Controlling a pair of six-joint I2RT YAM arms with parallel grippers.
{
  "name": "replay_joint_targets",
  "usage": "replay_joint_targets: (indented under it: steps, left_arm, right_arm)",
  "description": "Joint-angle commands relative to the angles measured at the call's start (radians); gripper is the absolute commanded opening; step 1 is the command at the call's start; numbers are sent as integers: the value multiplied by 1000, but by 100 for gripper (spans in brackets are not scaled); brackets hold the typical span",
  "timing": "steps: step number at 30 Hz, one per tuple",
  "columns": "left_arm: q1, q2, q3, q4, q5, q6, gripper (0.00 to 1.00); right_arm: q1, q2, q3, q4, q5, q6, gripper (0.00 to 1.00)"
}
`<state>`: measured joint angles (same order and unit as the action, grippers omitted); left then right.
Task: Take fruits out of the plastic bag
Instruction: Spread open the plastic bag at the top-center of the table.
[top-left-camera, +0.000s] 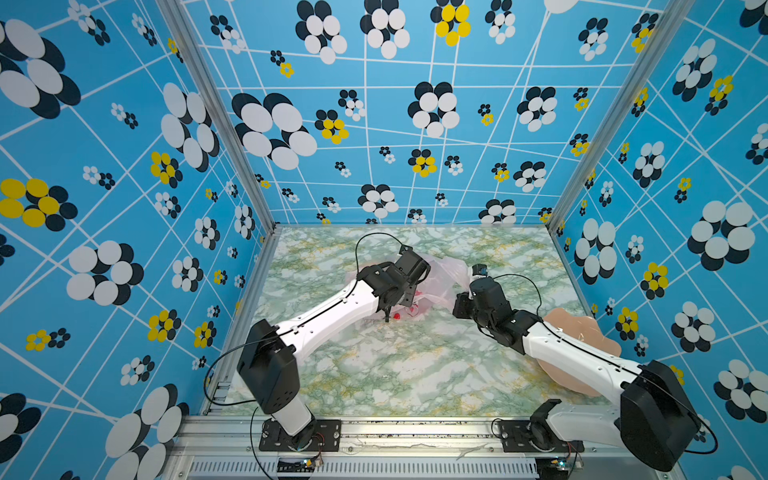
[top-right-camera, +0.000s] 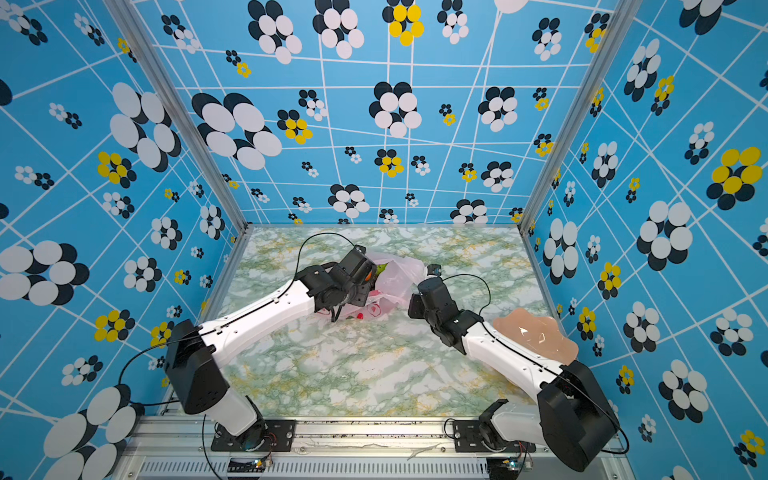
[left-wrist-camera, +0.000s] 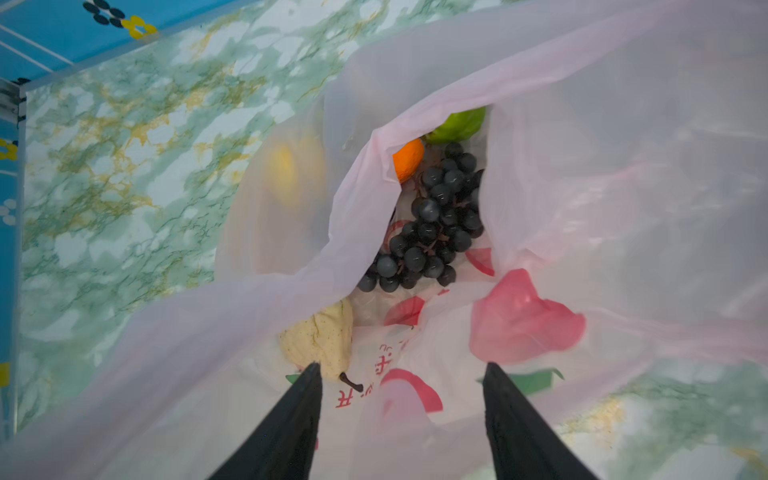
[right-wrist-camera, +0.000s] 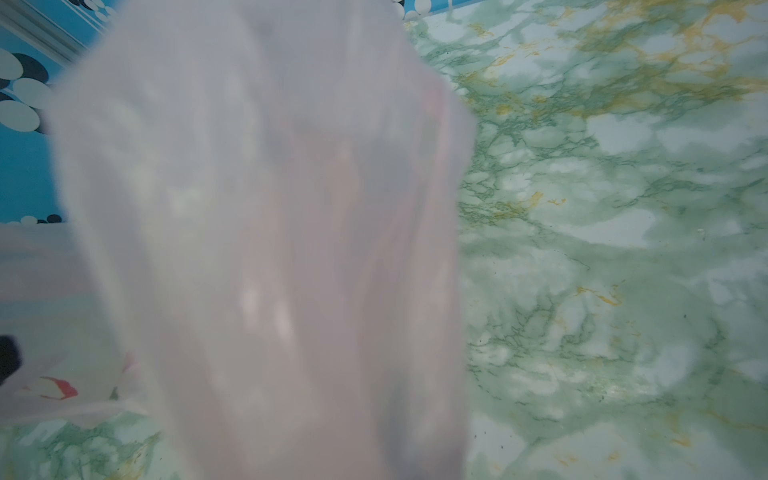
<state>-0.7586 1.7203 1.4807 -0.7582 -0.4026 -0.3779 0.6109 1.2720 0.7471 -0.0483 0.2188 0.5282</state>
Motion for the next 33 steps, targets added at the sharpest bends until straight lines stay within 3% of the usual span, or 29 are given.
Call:
replay_joint_targets:
  steps: [1, 9, 11, 19, 22, 25, 30, 33]
  left_arm:
    - [26, 65, 60, -79, -113, 8, 68]
    - [90, 163, 60, -52, -220, 1, 85]
    - [107, 174, 56, -39, -235, -8, 94]
    - [186, 255, 86, -14, -201, -18, 95]
    - [217, 244, 71, 22, -183, -25, 82]
    - [244, 216, 57, 59, -129, -29, 60]
    - [307, 137, 9, 156, 68, -51, 13]
    - [366, 57, -43, 236, 214, -88, 2]
  right_arm:
    - [14, -36, -23, -21, -7, -26, 0]
    - [41, -69, -70, -19, -14, -43, 0]
    - [44, -74, -78, -16, -15, -45, 0]
    - [44, -97, -83, -27, 34, -45, 0]
    - [43, -87, -81, -25, 60, -49, 0]
    - [44, -62, -71, -25, 83, -61, 0]
    - [-13, -9, -28, -38, 95, -78, 0]
    - [-73, 18, 6, -29, 83, -95, 0]
